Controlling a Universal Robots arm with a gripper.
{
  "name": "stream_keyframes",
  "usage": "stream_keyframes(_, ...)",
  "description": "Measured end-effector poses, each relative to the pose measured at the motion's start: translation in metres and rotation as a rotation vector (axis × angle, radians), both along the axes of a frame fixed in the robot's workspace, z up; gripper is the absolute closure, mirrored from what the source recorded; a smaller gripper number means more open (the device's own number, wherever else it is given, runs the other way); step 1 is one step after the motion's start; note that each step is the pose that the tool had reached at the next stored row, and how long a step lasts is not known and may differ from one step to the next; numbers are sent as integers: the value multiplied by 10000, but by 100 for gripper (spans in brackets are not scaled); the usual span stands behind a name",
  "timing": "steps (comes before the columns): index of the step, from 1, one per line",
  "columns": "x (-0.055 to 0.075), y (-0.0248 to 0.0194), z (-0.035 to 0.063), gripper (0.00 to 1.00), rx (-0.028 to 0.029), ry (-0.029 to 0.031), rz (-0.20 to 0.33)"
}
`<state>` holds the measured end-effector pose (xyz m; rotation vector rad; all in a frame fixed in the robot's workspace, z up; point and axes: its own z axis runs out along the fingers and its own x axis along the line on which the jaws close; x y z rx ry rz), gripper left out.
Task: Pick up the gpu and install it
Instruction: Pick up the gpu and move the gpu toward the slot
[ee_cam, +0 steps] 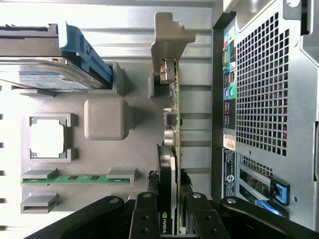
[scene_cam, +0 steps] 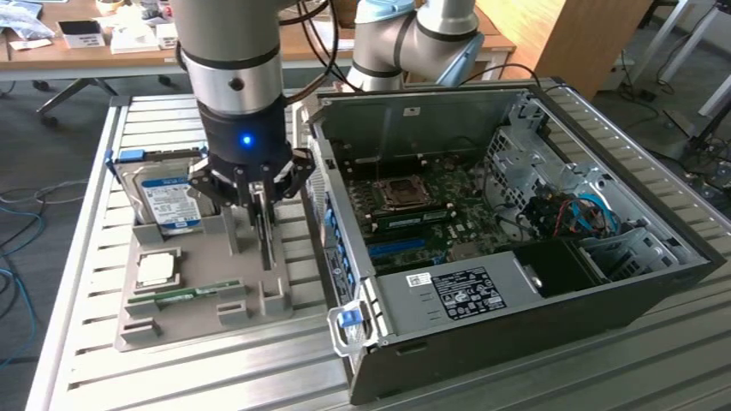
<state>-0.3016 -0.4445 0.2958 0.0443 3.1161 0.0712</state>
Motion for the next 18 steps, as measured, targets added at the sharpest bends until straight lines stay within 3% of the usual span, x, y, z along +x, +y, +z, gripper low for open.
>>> stream_keyframes(18,0,0,527,73,0,0,0)
